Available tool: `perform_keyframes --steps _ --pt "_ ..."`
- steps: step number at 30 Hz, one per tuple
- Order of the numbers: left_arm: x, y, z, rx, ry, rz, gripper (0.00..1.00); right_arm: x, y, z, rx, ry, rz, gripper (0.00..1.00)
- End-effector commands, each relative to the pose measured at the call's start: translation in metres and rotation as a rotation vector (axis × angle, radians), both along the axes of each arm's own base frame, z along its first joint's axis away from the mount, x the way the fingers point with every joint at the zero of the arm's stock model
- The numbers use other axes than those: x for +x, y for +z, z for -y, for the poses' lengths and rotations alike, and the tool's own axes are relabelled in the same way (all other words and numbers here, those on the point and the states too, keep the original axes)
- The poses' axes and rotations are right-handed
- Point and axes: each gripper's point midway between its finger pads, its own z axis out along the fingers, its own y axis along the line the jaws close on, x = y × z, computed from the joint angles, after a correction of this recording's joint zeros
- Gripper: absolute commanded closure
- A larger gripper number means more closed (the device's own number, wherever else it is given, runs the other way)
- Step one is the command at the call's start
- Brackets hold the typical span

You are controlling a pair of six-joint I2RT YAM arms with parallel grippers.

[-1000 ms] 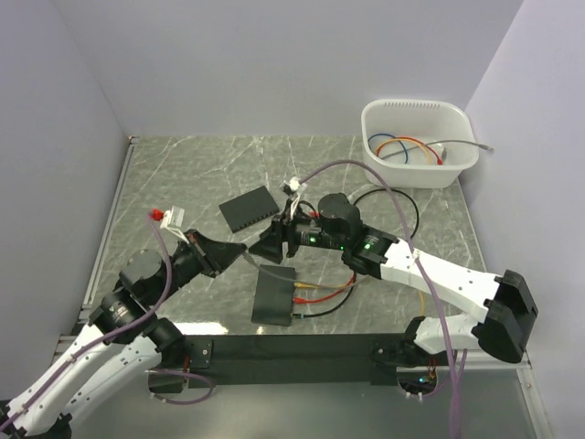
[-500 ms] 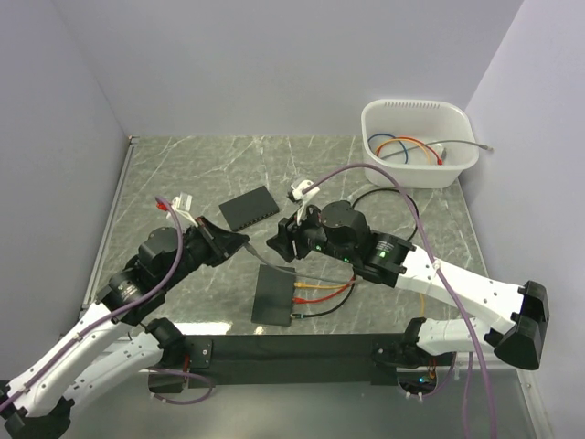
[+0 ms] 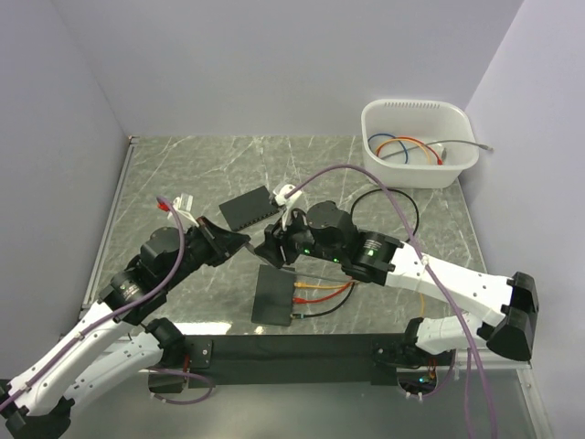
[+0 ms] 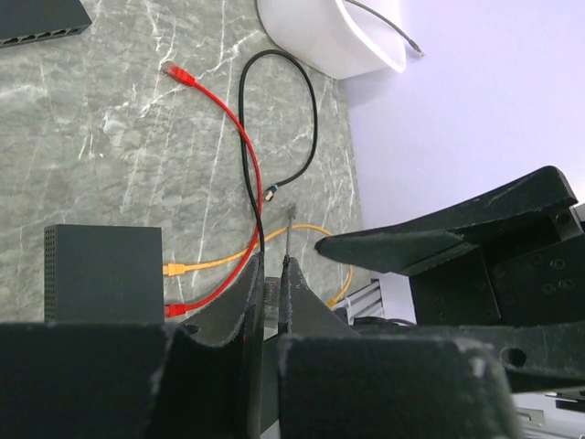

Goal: Insert the plug into the switch port

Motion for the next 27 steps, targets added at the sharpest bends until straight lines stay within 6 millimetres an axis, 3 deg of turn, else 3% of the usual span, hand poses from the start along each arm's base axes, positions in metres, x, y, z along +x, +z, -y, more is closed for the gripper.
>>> perform_keyframes --steps 1,15,18,19,22,25,27 --pt "0.002 0.009 0.003 -0.032 -0.004 0.035 0.99 -0.002 0.016 -0.013 0.021 0.025 0.028 0.46" --pt "0.002 0.008 0.004 -0.027 -0.009 0.033 1.0 0.006 0.004 -0.024 -0.006 0.008 0.021 0.59" --pt "0.002 0.008 0.004 -0.027 -0.009 0.032 0.99 0.006 0.004 -0.025 -0.003 0.006 0.021 0.66" --pt "0.002 0.008 0.005 -0.027 -0.011 0.034 0.99 0.006 0.004 -0.025 -0.002 0.008 0.019 0.75" --pt "0.003 0.007 0.005 -0.026 -0.014 0.031 1.0 0.004 0.002 -0.026 0.0 0.022 0.018 0.89" --pt "0.003 0.005 0.006 -0.024 -0.016 0.031 0.99 0.002 0.002 -0.026 0.004 0.029 0.017 0.99" --pt "0.003 0.004 0.008 -0.021 -0.025 0.033 0.91 0.002 0.003 -0.025 0.012 0.026 0.021 1.0"
